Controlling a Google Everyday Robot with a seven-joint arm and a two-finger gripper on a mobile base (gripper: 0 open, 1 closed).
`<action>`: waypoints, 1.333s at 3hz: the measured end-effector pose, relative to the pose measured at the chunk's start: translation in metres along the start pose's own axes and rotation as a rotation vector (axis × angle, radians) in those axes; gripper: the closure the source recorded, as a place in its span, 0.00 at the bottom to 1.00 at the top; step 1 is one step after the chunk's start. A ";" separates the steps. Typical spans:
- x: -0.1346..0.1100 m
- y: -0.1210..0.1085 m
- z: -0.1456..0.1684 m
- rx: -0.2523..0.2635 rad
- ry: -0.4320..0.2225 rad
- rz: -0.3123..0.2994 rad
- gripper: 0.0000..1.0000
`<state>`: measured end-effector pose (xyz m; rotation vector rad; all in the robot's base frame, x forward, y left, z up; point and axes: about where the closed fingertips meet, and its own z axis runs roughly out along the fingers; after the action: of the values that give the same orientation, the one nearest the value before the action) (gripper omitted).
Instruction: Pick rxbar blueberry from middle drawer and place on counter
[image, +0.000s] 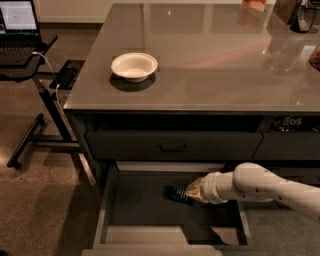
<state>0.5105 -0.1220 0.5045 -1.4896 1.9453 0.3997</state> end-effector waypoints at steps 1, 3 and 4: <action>0.015 -0.006 0.023 -0.011 0.013 0.027 0.16; 0.057 -0.013 0.065 -0.038 0.037 0.090 0.00; 0.067 -0.012 0.080 -0.057 0.041 0.110 0.00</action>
Offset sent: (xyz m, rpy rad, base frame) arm 0.0381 -0.0092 -0.0952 0.0021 0.0885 -0.0584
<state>0.5361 -0.1284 0.4027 -1.4399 2.0702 0.4802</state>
